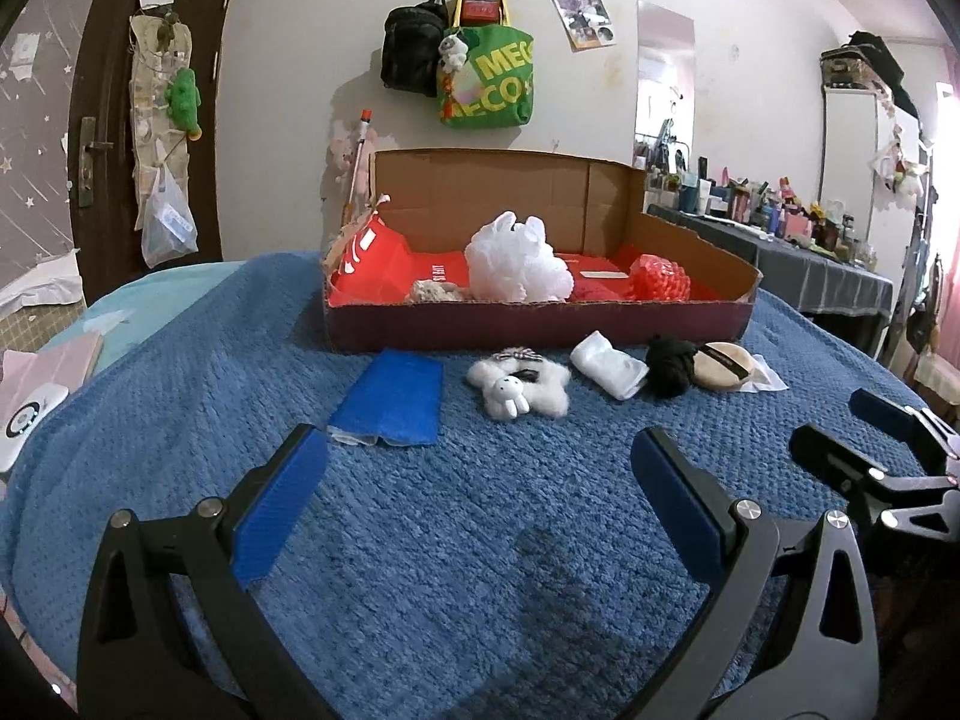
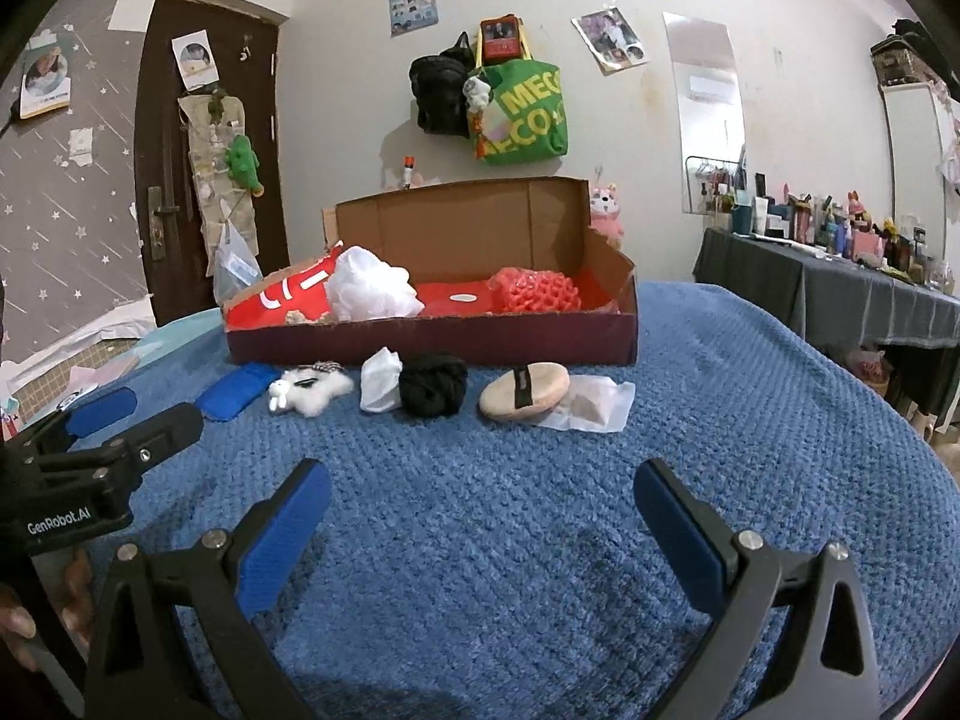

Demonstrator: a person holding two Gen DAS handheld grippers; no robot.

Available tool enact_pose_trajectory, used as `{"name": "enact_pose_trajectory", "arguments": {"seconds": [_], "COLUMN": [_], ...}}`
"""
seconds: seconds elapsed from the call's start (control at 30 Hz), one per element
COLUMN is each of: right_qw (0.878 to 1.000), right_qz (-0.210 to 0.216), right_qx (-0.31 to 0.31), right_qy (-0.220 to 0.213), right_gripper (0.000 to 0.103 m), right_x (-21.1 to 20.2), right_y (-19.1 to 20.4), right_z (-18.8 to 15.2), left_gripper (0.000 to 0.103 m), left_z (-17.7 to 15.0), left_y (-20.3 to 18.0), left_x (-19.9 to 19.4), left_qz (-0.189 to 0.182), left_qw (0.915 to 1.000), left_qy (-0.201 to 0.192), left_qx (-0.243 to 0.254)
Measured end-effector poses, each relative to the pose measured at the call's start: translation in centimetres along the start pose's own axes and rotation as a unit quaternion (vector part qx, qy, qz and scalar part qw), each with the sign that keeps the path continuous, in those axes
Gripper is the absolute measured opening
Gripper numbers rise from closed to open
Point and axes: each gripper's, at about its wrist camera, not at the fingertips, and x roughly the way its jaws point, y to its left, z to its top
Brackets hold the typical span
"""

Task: Organize soft objects
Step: 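Move the left tool toward the blue cloth while the right tool approaches the clear bag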

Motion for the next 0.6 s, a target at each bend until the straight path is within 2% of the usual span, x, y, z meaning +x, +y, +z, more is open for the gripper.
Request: {"name": "enact_pose_trajectory", "arguments": {"seconds": [0.27,0.47,0.6], "right_qw": [1.000,0.996,0.991], "right_qz": [-0.019,-0.047,-0.052], "right_qx": [-0.002,-0.011,-0.008], "right_qy": [0.015,0.078,0.119], "right_gripper": [0.103,0.103,0.103], "right_x": [0.8,3.1,4.7], "right_y": [-1.4,-2.9,-4.5], "right_z": [2.5,4.1,4.7], "left_gripper": [0.103,0.103,0.103], "left_z": [2.3,4.0,4.8], "left_y": [1.1,2.8,3.5], "left_x": [1.1,3.6,5.5], "left_qz": [0.025,0.038,0.047], "left_qw": [0.9994,0.9967,0.9929], "left_qy": [0.019,0.070,0.099], "left_qx": [0.013,0.017,0.044]}}
